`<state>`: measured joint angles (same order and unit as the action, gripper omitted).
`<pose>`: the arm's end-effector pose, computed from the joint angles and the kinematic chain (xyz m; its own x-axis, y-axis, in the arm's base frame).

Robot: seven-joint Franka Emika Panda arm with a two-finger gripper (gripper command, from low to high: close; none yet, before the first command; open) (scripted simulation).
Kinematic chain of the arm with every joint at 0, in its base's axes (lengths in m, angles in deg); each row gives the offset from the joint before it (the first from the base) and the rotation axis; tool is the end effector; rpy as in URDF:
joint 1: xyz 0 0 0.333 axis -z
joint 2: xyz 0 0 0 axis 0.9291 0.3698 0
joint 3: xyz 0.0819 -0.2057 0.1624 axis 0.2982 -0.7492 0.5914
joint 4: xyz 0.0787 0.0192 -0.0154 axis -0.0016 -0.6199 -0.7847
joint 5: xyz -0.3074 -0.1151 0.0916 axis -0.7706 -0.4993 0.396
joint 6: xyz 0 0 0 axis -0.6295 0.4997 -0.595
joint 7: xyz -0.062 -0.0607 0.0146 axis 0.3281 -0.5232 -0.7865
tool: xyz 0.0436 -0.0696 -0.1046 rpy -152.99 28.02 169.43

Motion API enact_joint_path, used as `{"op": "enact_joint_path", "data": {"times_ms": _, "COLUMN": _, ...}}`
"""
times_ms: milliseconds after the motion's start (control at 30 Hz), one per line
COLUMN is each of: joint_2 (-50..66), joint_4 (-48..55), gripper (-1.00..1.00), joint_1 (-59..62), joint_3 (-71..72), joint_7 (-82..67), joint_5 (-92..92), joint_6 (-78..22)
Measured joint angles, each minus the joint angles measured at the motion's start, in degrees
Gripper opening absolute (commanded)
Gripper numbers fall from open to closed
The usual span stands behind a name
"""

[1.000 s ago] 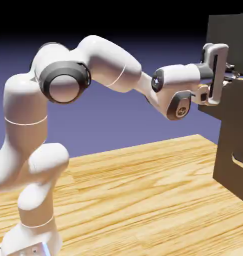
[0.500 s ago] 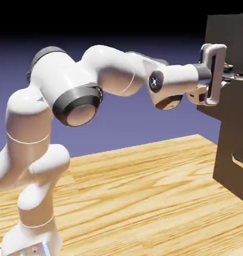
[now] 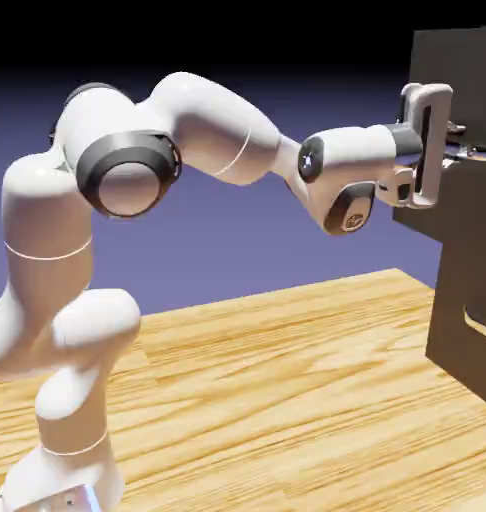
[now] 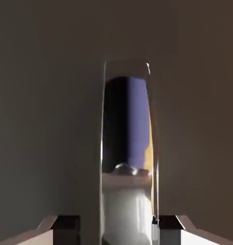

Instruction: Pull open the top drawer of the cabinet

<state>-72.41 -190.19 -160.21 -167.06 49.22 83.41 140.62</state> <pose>0.5405 -0.0736 0.5723 0.0001 -0.7064 -0.7078 -0.0018 0.7078 -0.7064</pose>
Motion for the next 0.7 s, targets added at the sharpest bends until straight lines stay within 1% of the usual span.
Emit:
{"op": "enact_joint_path", "data": {"times_ms": 67, "joint_2": -1.55, "joint_4": -1.1, "gripper": -1.0, "joint_1": 2.96, "joint_3": 4.15, "joint_7": -3.59, "joint_5": 2.41, "joint_6": 0.35}}
{"op": "enact_joint_path", "data": {"times_ms": 233, "joint_2": 3.63, "joint_4": -2.67, "gripper": -1.0, "joint_1": 8.65, "joint_3": 5.34, "joint_7": 8.13, "joint_5": -5.37, "joint_6": 0.57}}
{"op": "enact_joint_path", "data": {"times_ms": 300, "joint_2": 4.51, "joint_4": -3.82, "gripper": -1.0, "joint_1": 12.59, "joint_3": 8.27, "joint_7": 10.51, "joint_5": -7.05, "joint_6": 0.69}}
{"op": "enact_joint_path", "data": {"times_ms": 700, "joint_2": -3.25, "joint_4": -14.02, "gripper": -1.0, "joint_1": 35.13, "joint_3": 33.17, "joint_7": 0.39, "joint_5": -0.02, "joint_6": 1.74}}
